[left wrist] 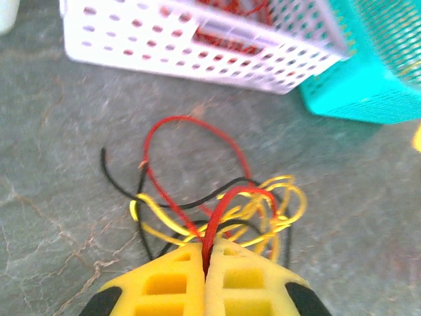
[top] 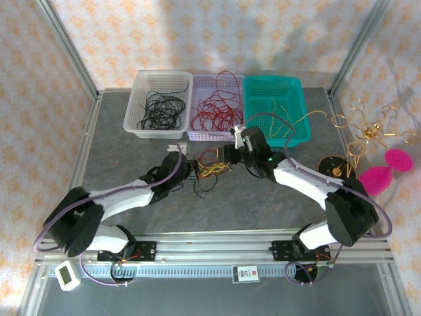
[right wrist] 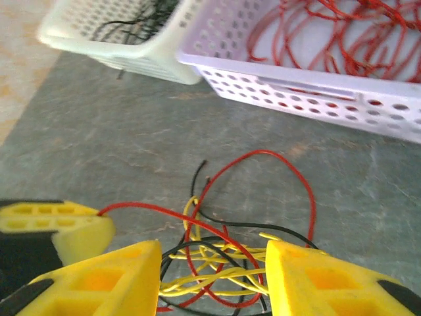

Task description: Untangle the cables

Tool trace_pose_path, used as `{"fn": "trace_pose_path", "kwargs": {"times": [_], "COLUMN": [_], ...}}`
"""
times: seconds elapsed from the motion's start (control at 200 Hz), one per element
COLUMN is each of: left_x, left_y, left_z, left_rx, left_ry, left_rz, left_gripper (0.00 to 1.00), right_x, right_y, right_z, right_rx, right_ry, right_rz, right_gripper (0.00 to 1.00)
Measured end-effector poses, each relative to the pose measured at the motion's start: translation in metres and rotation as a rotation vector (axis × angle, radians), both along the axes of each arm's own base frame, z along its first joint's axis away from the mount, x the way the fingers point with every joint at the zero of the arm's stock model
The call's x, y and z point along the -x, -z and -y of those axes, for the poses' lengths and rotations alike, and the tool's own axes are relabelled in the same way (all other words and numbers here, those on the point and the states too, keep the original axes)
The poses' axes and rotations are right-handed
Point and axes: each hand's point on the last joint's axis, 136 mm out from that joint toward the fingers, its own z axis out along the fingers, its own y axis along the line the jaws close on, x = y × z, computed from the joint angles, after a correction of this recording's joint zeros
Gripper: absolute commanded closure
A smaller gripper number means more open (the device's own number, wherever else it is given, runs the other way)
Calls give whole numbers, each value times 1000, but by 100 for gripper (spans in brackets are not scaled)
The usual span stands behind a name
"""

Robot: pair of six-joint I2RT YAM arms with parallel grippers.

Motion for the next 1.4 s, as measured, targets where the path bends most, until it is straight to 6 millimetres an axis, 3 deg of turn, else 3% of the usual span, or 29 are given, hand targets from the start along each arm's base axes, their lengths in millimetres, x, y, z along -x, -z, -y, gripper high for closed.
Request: {"fn": "trace_pose_path", "kwargs": {"times": [0.165, 0.35, 0.521, 0.591, 0.666, 0.801, 0.961, 1.141, 1.271, 1.401], "left_x": [7, 12, 17, 18, 20, 24, 25, 30, 39, 47], "left_y": [-49, -90, -119, -124, -125, -127, -154, -216, -281, -343], "left_z": [-1, 0, 2, 3, 5, 8, 13, 5, -6, -21], "left_rx": [2, -7, 9, 10, 8, 8, 19, 15, 30, 38], "left_ry": [52, 97, 129, 142, 160, 184, 214, 217, 207, 155], "left_rz": [111, 178, 223, 229, 223, 205, 245, 371, 521, 664], "left_gripper": [100, 100, 100, 100, 100, 100, 100, 100, 100, 100], "right_x": [22, 30, 40, 43, 39, 20, 3, -12, -20, -16], "right_y": [-18, -37, -27, -20, -17, -14, -4, 3, 29, 60], "right_z": [-11, -36, -63, -71, -78, -87, -96, -115, -111, -99], "right_rx": [-82, -164, -200, -211, -220, -244, -222, -221, -207, -172], "right_ry": [-159, -318, -439, -464, -457, -404, -310, -236, -160, -103], "right_rz": [162, 273, 275, 261, 245, 228, 215, 186, 111, 30], "right_gripper": [50, 49, 49, 54, 58, 57, 56, 60, 60, 59]}}
